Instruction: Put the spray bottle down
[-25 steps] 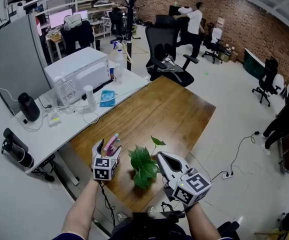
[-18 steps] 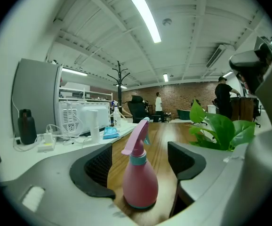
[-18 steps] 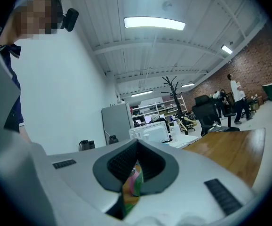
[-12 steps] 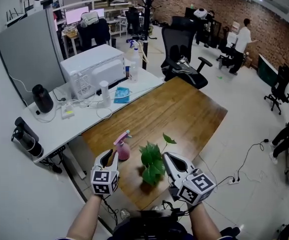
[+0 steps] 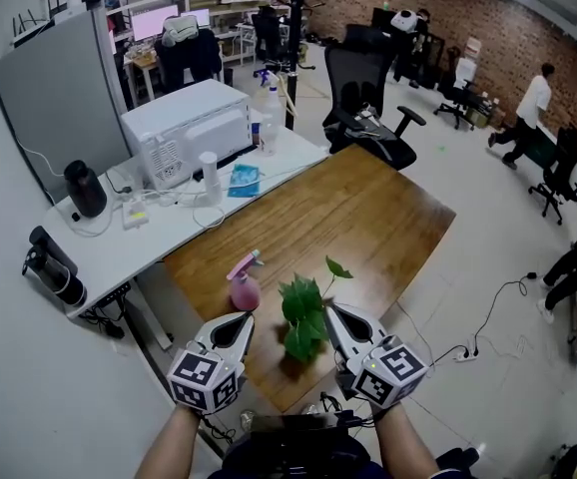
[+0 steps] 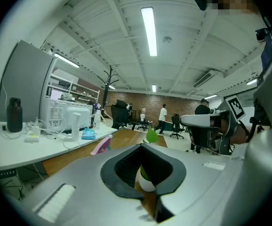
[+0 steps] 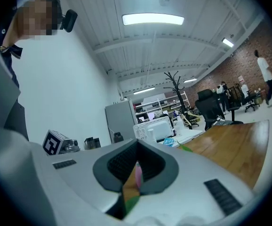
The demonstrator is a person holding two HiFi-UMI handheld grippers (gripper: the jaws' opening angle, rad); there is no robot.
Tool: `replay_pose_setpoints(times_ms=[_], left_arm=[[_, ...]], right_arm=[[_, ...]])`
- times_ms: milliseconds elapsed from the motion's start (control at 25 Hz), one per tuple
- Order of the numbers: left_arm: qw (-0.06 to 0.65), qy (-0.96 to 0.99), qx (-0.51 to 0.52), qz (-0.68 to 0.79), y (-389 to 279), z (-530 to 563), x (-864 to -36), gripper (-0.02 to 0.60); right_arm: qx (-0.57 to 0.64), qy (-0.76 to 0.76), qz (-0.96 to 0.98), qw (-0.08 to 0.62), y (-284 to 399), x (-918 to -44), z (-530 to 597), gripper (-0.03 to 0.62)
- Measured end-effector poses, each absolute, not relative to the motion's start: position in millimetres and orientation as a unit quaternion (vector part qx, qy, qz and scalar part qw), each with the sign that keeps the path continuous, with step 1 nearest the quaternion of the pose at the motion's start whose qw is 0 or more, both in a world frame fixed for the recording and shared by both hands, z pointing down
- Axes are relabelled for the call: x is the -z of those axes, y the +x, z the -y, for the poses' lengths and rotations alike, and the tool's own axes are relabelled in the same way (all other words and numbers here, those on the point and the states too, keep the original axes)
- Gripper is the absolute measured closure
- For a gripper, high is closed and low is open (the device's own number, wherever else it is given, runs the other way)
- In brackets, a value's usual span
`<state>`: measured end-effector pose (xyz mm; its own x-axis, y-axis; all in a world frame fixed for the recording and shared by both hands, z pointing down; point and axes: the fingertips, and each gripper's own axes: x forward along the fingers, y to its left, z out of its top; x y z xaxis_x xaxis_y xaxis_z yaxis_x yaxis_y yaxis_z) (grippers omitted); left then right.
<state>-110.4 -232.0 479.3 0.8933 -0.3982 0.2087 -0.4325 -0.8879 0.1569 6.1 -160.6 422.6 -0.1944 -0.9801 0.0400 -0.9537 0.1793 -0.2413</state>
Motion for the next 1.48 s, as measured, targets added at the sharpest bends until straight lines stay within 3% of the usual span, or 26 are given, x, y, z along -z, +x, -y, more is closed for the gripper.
replay_pose_setpoints(times_ms=[1480], left_arm=[[0.076,0.972,-0.119,0.19,-83.6,222.1,-485.8,0.575]], right_arm=[[0.085,-0.621,-0.778,0.036,5.4,-416.9,168.1,0.589]])
